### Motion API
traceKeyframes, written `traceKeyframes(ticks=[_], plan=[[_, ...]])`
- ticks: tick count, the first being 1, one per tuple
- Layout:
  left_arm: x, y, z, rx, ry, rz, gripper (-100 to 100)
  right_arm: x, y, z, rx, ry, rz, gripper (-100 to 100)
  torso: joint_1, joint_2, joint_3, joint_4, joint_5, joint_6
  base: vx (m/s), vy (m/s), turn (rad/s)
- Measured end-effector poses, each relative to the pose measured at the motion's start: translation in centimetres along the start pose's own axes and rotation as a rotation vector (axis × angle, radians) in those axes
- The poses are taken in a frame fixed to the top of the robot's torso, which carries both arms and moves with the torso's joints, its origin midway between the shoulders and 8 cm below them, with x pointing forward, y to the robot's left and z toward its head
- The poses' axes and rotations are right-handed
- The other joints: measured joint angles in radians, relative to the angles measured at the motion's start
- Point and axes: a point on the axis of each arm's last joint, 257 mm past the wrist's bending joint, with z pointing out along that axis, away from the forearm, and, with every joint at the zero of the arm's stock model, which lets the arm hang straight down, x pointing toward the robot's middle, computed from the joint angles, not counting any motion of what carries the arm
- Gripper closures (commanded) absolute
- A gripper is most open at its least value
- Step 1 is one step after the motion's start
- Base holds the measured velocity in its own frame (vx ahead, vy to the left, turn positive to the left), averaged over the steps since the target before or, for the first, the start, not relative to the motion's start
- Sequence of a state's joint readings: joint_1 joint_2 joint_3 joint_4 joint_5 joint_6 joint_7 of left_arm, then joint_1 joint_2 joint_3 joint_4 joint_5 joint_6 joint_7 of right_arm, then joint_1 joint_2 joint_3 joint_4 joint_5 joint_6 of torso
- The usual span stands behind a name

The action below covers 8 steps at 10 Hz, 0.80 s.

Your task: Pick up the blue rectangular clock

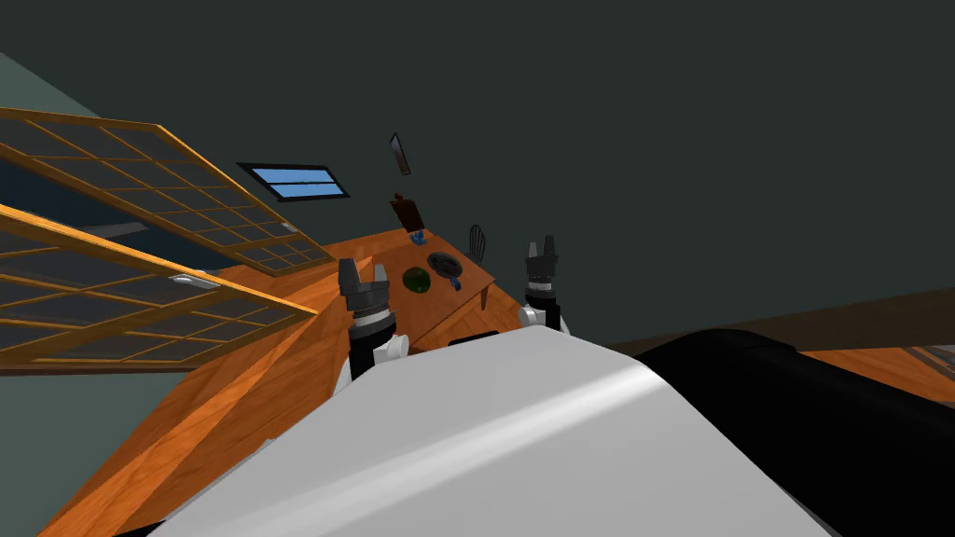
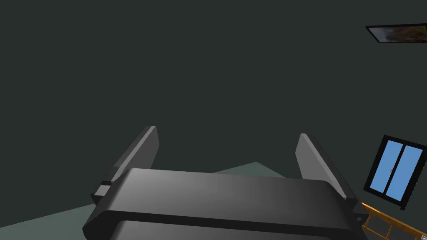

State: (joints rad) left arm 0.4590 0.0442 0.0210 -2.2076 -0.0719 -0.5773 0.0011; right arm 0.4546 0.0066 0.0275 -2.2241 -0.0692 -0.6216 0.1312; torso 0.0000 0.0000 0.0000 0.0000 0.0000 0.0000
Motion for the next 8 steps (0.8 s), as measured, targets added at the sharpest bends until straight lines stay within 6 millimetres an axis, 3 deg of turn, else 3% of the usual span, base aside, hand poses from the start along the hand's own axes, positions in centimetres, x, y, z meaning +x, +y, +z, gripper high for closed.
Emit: traceKeyframes(ticks=[8], plan=[[1.8, 10.1, 0.9, -0.219, 0.09, 0.079, -100, 0.0, 0.0, 0.0, 0.0, 0.0, 0.0, 0, -0.001, -0.001, -0.001, 0.0, 0.0, 0.0, 0.013, -0.02, -0.065]])
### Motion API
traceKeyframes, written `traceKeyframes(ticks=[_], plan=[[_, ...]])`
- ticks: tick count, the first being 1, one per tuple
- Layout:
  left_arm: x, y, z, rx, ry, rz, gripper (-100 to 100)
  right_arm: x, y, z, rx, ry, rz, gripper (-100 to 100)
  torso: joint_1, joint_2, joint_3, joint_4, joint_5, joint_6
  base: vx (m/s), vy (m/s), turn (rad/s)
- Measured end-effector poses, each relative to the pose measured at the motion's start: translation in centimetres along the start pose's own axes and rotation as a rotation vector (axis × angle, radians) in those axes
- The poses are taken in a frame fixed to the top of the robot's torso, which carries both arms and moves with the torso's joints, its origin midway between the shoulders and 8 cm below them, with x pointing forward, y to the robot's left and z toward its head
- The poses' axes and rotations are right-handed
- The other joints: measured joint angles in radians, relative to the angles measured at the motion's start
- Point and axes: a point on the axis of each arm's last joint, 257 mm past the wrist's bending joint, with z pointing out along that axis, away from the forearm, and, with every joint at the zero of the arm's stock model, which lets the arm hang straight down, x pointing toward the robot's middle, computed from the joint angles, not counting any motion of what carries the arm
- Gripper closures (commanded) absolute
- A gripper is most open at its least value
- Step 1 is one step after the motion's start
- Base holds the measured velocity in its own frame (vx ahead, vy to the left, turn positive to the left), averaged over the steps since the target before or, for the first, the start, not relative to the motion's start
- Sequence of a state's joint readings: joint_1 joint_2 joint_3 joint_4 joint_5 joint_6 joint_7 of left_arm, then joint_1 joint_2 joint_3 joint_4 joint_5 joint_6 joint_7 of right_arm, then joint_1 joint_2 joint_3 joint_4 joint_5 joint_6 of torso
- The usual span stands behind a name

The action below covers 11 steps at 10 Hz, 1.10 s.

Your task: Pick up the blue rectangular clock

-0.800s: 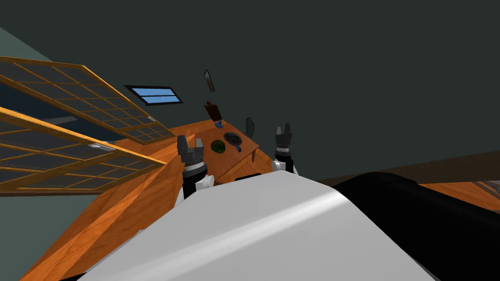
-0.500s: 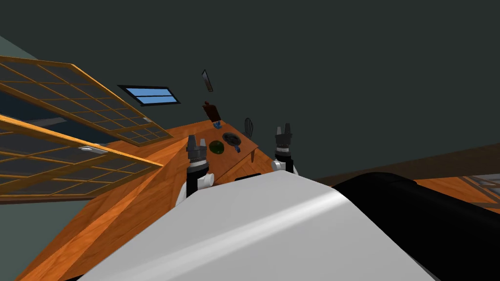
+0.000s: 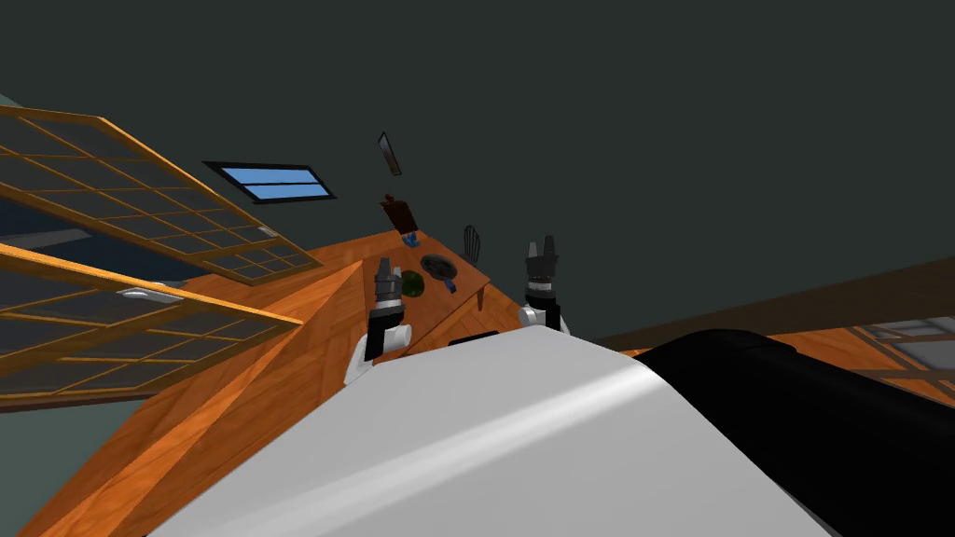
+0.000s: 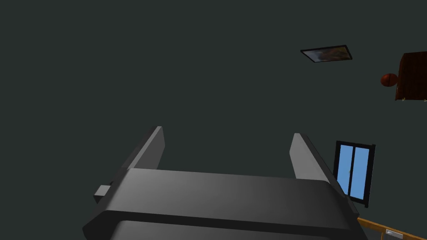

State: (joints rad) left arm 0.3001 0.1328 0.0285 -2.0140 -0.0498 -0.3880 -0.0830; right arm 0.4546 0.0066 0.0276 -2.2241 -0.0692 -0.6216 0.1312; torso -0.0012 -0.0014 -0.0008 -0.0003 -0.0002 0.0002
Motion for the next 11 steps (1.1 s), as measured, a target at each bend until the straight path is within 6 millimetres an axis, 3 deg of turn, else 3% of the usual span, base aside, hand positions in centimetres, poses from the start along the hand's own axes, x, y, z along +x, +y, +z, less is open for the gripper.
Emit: traceKeyframes(ticks=[8, 11], plan=[[2.3, 9.3, 2.2, -0.223, 0.064, 0.073, -100, 0.0, 0.0, 0.0, 0.0, 0.0, 0.0, 0, 0.0, 0.0, 0.0, 0.0, 0.0, 0.0, 0.009, -0.013, -0.051], [3.1, 13.0, 2.1, -0.325, 0.092, 0.102, -100, 0.0, 0.0, 0.0, 0.0, 0.0, 0.0, 0, 0.0, 0.001, 0.0, 0.0, 0.0, 0.0, 0.009, -0.011, -0.054]])
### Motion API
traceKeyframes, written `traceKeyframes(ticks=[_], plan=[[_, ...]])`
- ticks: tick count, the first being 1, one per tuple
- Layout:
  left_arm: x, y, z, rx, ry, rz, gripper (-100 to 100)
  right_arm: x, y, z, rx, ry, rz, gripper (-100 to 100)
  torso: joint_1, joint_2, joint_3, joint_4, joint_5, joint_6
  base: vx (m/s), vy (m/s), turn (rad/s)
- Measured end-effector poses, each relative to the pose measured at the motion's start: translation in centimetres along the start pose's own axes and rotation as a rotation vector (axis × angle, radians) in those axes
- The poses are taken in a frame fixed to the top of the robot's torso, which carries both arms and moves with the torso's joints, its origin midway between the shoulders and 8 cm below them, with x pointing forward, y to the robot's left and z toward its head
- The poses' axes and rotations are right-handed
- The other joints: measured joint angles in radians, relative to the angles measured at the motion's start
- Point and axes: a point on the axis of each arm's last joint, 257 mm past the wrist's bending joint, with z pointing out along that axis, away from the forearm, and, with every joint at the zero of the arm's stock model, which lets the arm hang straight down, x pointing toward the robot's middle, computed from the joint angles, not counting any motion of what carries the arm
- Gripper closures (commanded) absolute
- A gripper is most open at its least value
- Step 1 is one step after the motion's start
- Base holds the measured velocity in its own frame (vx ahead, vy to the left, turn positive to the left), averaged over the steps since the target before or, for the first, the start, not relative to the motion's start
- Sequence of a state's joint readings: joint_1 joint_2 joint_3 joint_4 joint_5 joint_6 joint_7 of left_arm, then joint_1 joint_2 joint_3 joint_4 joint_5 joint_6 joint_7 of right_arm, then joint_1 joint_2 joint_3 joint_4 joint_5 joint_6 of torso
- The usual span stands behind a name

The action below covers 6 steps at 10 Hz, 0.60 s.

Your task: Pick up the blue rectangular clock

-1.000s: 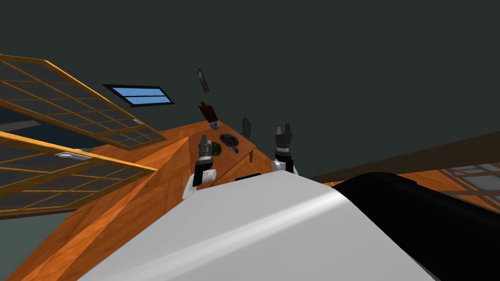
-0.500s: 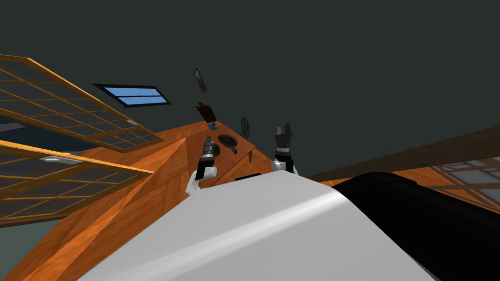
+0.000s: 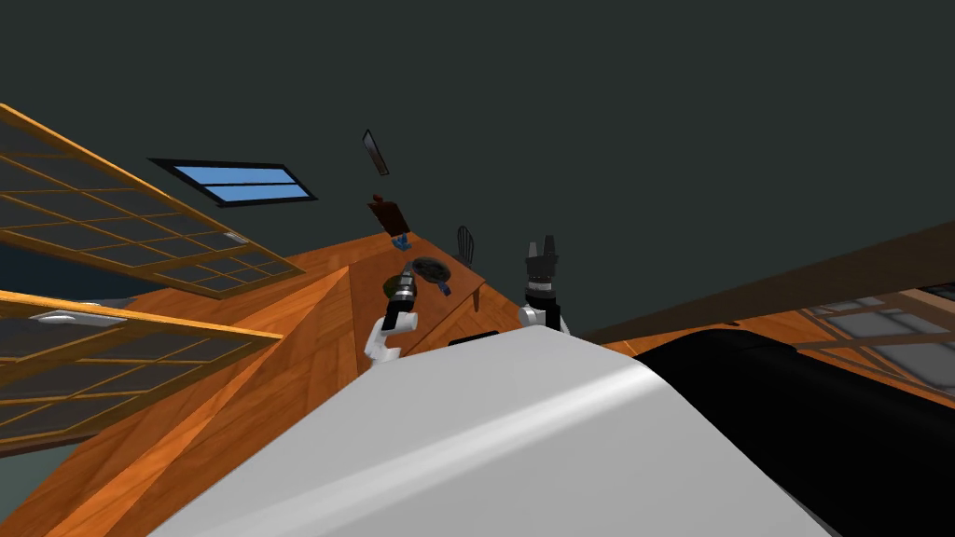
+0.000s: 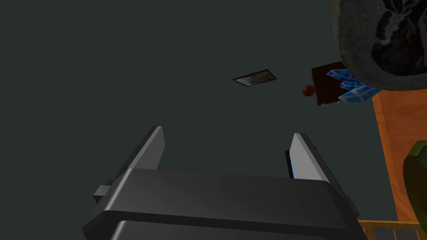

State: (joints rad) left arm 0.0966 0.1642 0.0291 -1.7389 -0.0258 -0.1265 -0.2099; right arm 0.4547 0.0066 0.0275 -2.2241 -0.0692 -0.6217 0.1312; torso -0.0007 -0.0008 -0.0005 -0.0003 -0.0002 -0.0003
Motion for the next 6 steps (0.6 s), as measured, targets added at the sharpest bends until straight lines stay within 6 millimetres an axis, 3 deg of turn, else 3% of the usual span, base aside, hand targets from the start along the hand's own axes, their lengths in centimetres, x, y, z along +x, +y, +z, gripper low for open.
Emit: traceKeyframes(ticks=[6], plan=[[1.9, 6.4, 2.3, -0.182, 0.063, 0.064, -100, 0.0, 0.0, 0.0, 0.0, 0.0, 0.0, 0, 0.0, 0.0, 0.0, 0.0, 0.0, 0.0, 0.007, -0.009, -0.05]])
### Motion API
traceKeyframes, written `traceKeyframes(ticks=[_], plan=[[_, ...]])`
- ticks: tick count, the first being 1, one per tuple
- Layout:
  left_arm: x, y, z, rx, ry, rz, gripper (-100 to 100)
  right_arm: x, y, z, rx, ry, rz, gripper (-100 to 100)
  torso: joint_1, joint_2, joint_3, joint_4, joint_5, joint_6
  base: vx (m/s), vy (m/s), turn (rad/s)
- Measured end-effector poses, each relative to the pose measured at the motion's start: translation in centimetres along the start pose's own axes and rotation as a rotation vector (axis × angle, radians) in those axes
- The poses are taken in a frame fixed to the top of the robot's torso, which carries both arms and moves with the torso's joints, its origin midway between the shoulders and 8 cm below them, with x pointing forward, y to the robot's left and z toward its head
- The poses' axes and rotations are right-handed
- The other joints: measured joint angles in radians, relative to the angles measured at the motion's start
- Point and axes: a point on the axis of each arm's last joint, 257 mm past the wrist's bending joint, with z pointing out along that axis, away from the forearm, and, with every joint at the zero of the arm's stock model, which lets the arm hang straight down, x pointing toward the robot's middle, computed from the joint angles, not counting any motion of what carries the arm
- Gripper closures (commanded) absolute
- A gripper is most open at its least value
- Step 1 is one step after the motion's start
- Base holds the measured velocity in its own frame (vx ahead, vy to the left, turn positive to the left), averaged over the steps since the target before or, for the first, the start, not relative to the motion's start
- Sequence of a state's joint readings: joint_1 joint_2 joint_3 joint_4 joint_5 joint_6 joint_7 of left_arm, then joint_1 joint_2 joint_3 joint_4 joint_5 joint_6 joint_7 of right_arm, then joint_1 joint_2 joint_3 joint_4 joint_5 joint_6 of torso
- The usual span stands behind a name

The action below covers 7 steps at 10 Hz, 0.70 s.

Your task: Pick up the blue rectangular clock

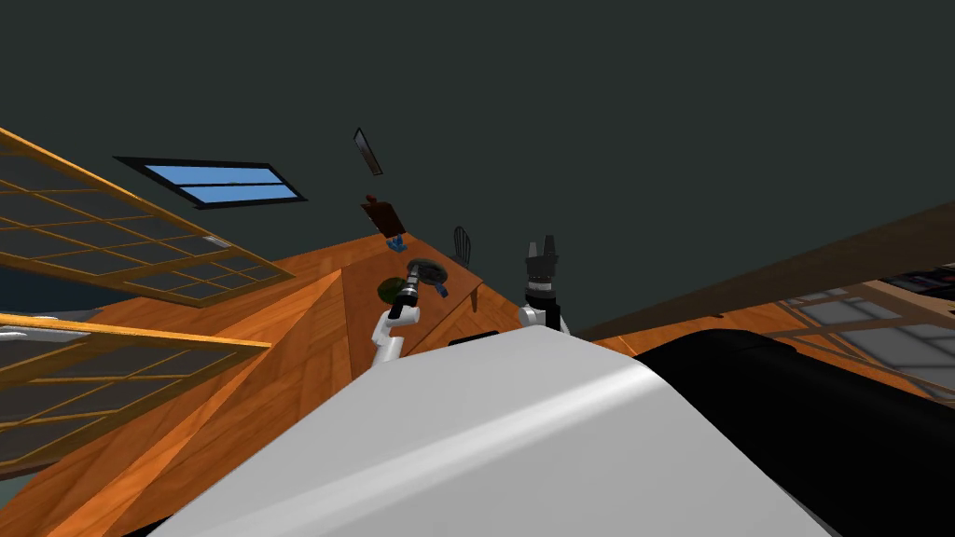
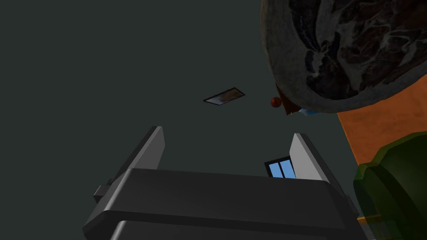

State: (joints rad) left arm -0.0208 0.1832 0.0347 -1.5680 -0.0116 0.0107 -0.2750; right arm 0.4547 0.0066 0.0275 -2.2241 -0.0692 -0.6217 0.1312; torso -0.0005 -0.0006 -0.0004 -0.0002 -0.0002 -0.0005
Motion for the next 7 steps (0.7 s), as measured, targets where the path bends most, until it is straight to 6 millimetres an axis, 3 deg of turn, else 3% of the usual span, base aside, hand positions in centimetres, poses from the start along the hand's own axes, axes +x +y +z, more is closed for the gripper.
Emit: traceKeyframes(ticks=[7], plan=[[1.6, 6.7, 2.8, -0.22, 0.084, 0.086, -100, 0.0, 0.0, 0.0, 0.0, 0.0, 0.0, 0, 0.0, 0.0, 0.0, 0.0, 0.0, 0.0, 0.009, -0.011, -0.052]])
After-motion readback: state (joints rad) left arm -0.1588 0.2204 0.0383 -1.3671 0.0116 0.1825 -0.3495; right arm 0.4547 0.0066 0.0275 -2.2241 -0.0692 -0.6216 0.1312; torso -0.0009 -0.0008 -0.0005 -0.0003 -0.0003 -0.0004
